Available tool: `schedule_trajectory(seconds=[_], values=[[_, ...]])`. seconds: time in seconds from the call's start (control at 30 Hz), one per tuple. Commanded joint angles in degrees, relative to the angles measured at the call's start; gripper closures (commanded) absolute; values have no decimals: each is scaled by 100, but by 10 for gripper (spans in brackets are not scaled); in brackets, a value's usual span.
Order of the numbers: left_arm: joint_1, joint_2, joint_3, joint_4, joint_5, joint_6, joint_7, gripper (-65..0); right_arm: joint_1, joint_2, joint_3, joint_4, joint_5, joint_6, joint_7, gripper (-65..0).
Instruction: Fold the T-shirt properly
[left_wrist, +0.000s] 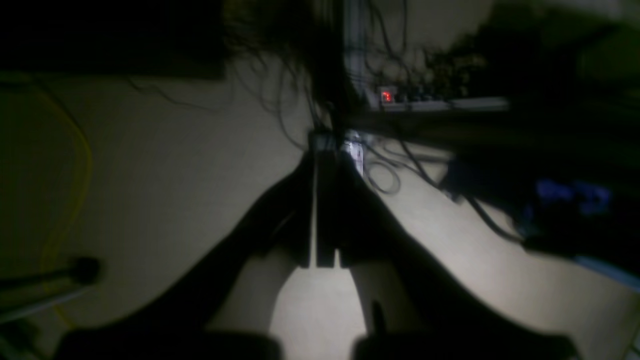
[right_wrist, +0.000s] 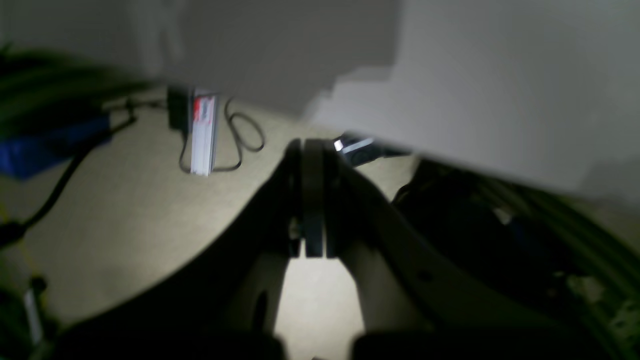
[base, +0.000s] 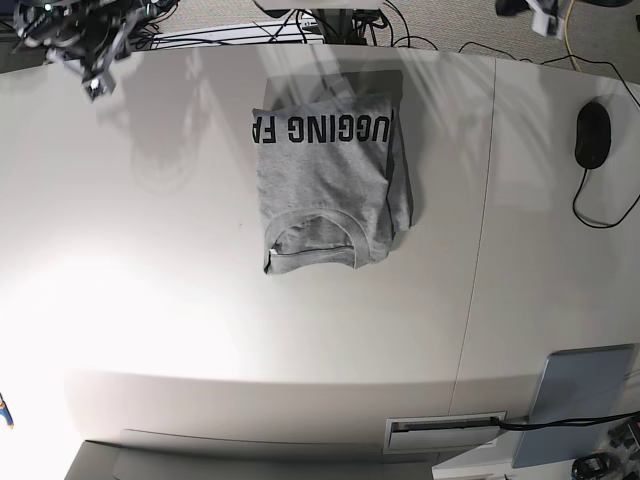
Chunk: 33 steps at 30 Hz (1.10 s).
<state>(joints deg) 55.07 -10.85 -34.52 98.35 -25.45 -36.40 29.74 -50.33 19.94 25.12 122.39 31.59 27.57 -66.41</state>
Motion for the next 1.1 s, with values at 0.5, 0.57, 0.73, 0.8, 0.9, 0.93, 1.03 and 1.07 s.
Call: schedule_trajectory(seconds=[0.5,0.57,0.73,0.8,0.9,0.93,1.03,1.07], values=[[-1456,-46,-22,-4400,1150,-360,-881,0,63,-643,44,-4190,-1187,1056,1023,0],[-1681,-46,61,-4826,1499,-360,-1220,0,382,-636,44,-4966,-1510,1056,1287,0],[-2282,-74,673,-5685,1825,-360,-1434,0,1335,-560,44,-6832,-2238,1058,2157,0],[-2496,-72,1075,-5932,1823,-46,-1438,0,1696,-549,44,-7469,-2603,1058,2653,0],[-2815,-72,1757,-6234,1821,481,-1484,0,2199,-527,44,-8299,-3001,1058,3565,0],[-2929,-68,1976,-6314,1816,651,-1482,0,2352,-514,44,-8535,-3014,1058,3818,0],[-3217,-42,2487,-6542,1602,1067,-1482,0,2739,-501,44,-9079,-3014,1058,4325,0],[-3307,-42,2610,-6618,1416,1158,-1480,0,2857,-501,44,-9211,-3014,1058,4426,0]])
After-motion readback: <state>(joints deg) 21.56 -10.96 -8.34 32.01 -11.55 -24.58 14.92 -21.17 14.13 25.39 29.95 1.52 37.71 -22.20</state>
